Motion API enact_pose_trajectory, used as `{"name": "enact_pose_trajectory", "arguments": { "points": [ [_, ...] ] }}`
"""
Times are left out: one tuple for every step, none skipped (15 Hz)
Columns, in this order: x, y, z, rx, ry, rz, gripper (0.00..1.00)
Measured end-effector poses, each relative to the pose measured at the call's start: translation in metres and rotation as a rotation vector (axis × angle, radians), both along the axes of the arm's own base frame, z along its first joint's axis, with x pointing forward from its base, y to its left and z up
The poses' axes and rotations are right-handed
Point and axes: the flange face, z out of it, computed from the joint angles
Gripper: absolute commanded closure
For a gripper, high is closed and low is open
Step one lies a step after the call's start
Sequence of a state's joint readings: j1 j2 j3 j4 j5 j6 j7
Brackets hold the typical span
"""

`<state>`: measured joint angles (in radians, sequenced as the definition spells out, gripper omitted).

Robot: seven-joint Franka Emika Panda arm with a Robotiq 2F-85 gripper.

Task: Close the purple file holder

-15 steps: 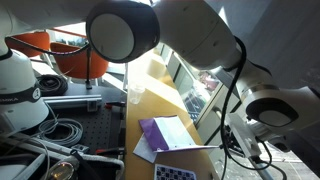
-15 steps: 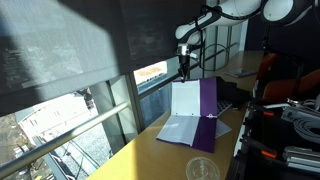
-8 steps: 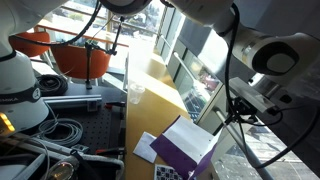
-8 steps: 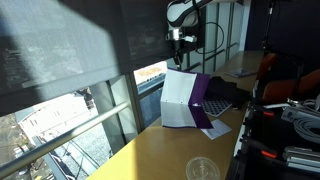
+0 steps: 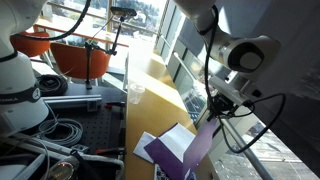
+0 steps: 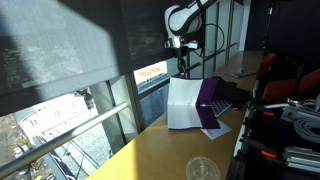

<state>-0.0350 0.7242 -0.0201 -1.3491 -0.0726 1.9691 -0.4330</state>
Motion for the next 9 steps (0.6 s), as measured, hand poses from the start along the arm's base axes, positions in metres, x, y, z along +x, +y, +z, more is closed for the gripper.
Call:
{"name": "enact_pose_trajectory", "arguments": {
  "points": [
    [-0.006,0.004,-0.004,-0.002,0.007,0.01,1.0],
    [-0.012,0.008,-0.008,-0.004,0.016,0.02,1.0],
    [-0.017,0.012,-0.011,-0.003,0.024,0.027,1.0],
    [-0.022,0.016,-0.014,0.0,0.032,0.033,1.0],
    [-0.026,0.02,-0.015,0.004,0.036,0.039,1.0],
    [-0.029,0.024,-0.016,0.008,0.035,0.046,1.0],
    [-0.03,0.029,-0.016,0.011,0.032,0.051,1.0],
    [-0.031,0.032,-0.014,0.011,0.026,0.057,1.0],
    [-0.03,0.035,-0.012,0.01,0.017,0.062,1.0]
  ]
}}
